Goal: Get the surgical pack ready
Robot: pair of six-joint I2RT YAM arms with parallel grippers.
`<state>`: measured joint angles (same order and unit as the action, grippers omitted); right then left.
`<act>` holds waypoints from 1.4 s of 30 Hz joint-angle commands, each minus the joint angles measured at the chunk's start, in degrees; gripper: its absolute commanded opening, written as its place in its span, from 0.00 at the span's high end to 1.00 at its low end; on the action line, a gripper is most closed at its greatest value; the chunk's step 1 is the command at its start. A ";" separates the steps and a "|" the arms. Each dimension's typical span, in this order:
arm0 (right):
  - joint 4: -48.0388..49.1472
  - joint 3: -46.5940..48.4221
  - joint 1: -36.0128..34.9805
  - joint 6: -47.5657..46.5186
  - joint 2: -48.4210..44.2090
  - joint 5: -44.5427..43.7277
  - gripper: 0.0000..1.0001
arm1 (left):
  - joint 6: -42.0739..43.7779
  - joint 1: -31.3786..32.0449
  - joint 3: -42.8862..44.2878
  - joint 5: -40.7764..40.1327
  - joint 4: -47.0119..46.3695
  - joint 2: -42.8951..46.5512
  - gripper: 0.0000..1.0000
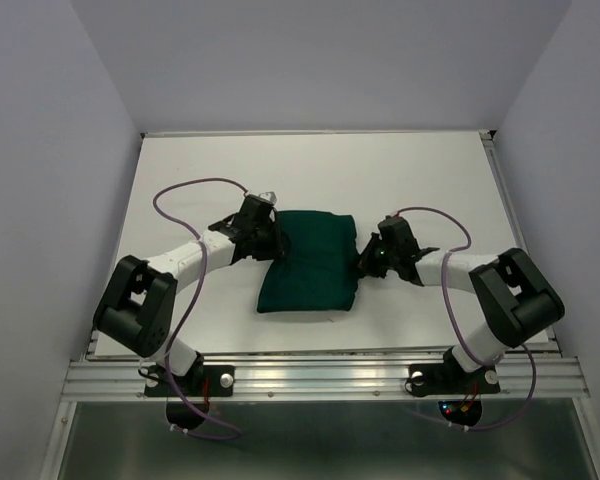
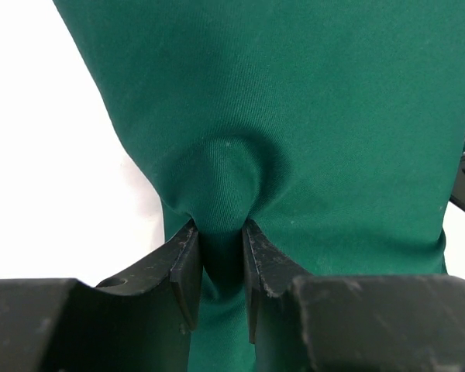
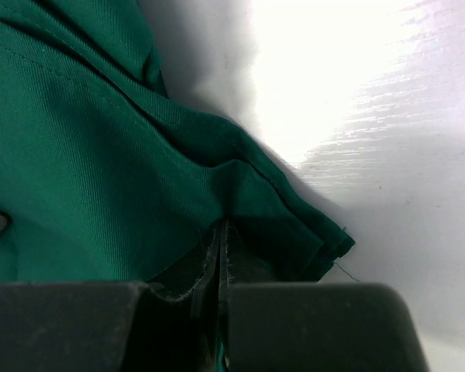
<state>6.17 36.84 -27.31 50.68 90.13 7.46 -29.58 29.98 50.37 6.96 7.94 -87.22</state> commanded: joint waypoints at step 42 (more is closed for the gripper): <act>23.36 -20.06 0.24 21.58 -16.47 -3.42 0.57 | 2.78 4.03 13.88 -2.48 10.16 8.30 0.36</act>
<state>28.34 13.87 -27.29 74.30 75.37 7.40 -26.61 33.04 61.32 4.08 18.37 -79.96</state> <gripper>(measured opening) 0.475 0.647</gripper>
